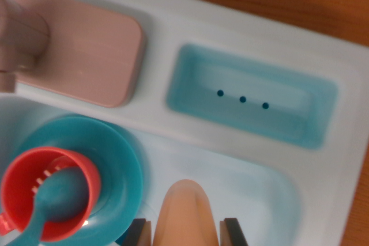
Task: Pick detergent from the sink
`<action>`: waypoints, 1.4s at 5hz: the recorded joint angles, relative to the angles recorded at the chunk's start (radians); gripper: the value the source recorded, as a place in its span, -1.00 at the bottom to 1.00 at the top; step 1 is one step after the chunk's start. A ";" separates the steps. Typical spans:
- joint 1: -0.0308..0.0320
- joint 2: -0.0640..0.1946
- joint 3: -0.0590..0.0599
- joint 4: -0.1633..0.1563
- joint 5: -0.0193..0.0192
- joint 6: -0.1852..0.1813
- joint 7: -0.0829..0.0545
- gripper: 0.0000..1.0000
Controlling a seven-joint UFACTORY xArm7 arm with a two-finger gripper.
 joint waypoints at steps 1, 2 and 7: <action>0.0000 0.000 0.000 0.000 0.0000 0.000 0.000 1.00; 0.0008 -0.009 -0.001 0.036 -0.0031 0.045 0.003 1.00; 0.0034 -0.037 -0.005 0.147 -0.0128 0.183 0.013 1.00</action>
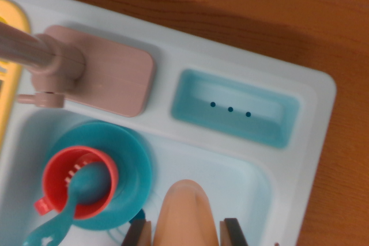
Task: Pick detergent from the sink
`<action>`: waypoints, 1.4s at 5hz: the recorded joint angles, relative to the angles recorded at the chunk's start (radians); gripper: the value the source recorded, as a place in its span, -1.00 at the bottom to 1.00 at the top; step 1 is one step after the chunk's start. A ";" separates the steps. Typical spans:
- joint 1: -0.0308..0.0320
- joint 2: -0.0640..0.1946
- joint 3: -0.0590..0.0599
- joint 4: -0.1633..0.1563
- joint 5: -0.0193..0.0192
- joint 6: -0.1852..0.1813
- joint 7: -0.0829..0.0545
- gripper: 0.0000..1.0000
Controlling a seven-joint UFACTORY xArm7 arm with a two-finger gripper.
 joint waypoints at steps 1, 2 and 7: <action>0.0000 0.000 0.000 0.000 0.0000 0.000 0.000 1.00; 0.0009 -0.010 -0.001 0.038 -0.0033 0.048 0.003 1.00; 0.0034 -0.037 -0.005 0.147 -0.0128 0.182 0.013 1.00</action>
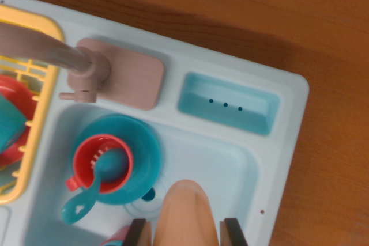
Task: Pick detergent from the sink
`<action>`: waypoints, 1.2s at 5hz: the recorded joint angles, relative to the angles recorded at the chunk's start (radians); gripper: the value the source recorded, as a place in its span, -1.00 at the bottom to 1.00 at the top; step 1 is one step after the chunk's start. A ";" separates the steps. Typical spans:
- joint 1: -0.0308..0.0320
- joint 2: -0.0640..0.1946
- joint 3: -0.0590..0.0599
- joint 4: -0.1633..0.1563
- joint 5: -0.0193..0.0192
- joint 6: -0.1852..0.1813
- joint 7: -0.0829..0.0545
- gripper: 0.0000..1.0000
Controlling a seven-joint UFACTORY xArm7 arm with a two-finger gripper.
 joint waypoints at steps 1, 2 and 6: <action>0.0000 0.000 0.000 0.000 0.0000 0.000 0.000 1.00; 0.0008 -0.008 -0.001 0.033 -0.0029 0.041 0.003 1.00; 0.0022 -0.023 -0.003 0.094 -0.0082 0.117 0.008 1.00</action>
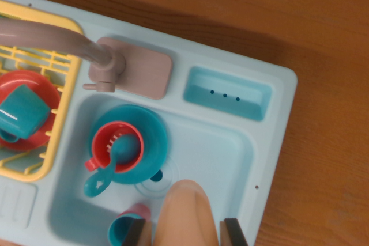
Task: Pick detergent from the sink
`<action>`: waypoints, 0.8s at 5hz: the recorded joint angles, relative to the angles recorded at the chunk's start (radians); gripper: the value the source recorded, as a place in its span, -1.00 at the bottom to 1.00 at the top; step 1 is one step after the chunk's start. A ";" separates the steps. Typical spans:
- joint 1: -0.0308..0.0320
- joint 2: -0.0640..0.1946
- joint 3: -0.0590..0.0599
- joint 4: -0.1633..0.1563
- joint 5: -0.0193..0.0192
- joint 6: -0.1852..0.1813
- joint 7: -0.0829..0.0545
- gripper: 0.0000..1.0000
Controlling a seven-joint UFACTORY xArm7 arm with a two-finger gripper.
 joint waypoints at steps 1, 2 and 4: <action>0.0006 -0.007 -0.001 0.026 -0.0023 0.032 0.002 1.00; 0.0006 -0.007 -0.001 0.026 -0.0023 0.032 0.002 1.00; 0.0011 -0.012 -0.002 0.049 -0.0042 0.060 0.004 1.00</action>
